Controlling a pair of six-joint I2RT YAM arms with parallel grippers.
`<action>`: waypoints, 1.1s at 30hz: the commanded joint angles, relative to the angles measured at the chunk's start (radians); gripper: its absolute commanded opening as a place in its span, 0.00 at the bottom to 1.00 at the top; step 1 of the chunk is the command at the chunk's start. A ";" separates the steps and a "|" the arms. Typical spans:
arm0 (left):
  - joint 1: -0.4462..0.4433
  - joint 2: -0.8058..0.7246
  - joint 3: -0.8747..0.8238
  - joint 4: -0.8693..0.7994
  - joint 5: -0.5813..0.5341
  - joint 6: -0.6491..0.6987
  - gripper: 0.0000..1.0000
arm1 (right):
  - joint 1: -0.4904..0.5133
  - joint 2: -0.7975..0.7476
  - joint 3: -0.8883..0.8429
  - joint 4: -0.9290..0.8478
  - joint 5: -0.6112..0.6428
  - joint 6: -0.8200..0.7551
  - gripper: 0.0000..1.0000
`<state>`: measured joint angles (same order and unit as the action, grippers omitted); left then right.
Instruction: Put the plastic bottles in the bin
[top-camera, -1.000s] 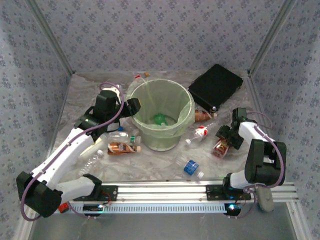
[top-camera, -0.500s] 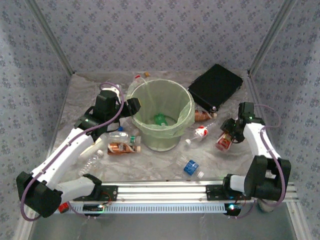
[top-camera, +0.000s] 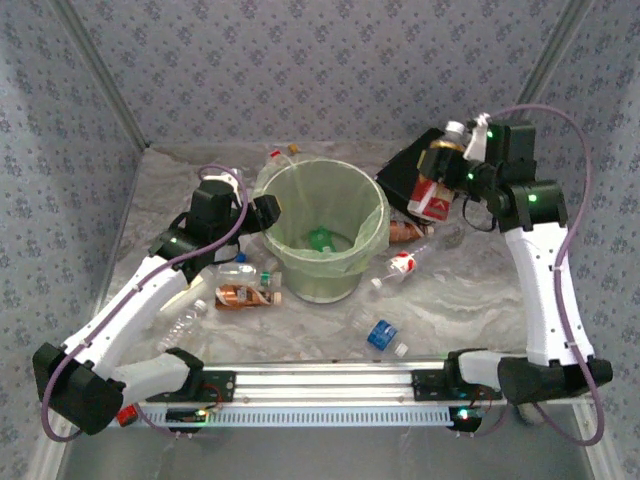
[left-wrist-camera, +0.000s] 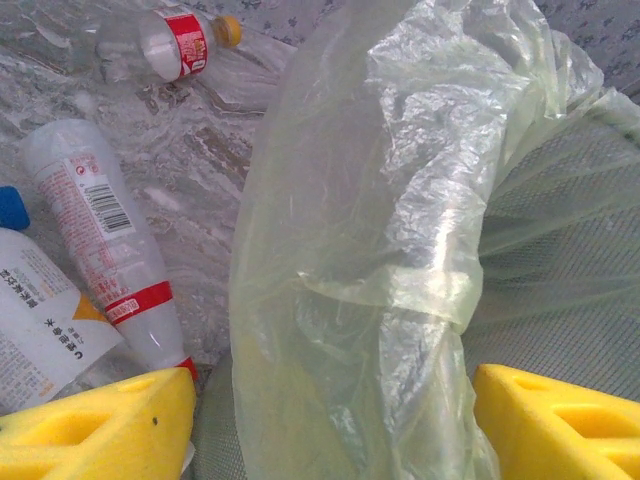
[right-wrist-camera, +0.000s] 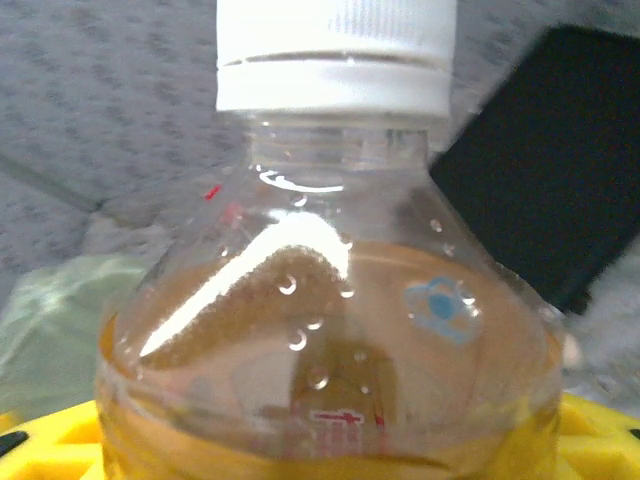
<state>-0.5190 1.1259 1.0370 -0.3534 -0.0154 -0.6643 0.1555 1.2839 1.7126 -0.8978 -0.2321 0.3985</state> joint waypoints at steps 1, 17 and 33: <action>0.000 0.021 0.007 -0.007 -0.002 0.005 0.73 | 0.116 0.100 0.142 -0.089 0.021 -0.052 0.54; 0.000 0.031 0.008 0.002 -0.005 -0.020 0.73 | 0.541 0.553 0.422 -0.262 0.117 -0.159 0.54; -0.001 0.026 0.002 0.007 -0.022 -0.022 0.72 | 0.551 0.725 0.093 -0.001 0.038 -0.086 0.60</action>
<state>-0.5175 1.1355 1.0370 -0.3367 -0.0166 -0.6834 0.7113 1.9926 1.8301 -0.9668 -0.1753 0.2852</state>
